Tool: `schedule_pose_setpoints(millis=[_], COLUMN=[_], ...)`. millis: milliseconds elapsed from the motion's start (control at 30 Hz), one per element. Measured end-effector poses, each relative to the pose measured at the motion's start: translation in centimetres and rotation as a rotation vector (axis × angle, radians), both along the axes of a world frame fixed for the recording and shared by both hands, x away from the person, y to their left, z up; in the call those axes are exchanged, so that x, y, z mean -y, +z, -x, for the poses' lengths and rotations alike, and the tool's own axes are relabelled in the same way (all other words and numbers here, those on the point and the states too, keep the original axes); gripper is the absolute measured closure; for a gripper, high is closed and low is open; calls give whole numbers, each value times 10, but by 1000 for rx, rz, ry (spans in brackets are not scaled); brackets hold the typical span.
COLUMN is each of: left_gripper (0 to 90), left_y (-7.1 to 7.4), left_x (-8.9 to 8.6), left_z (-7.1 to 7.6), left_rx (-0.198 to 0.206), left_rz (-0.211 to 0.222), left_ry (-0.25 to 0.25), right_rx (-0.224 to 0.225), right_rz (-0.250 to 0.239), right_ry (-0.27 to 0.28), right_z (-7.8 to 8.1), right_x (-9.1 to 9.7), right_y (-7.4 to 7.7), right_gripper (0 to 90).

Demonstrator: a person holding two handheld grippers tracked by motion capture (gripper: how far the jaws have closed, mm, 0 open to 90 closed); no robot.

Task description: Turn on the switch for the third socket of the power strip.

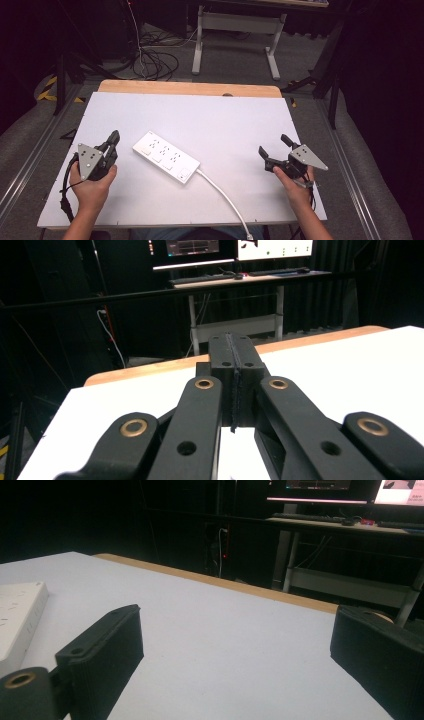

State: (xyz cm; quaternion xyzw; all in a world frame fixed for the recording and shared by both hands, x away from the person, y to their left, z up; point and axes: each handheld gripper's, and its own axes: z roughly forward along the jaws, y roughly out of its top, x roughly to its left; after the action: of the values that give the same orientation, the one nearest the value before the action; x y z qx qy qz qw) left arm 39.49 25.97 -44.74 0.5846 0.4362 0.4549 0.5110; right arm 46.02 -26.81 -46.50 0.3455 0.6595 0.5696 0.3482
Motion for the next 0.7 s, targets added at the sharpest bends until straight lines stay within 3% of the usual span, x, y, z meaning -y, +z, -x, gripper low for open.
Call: schedule_pose_setpoints(millis=[500, 700], left_gripper=[900, 900], left_y=[0, -1], left_x=[10, 14], left_z=[-4, -5], left_rx=[-28, -70], left_rz=[-53, -81], left_ry=[-38, -78], right_rx=[1, 1], right_rz=[2, 1], right_ry=[-1, -1], right_z=[0, 0], right_x=[0, 0], right_y=[0, 0], right_gripper=[73, 73])
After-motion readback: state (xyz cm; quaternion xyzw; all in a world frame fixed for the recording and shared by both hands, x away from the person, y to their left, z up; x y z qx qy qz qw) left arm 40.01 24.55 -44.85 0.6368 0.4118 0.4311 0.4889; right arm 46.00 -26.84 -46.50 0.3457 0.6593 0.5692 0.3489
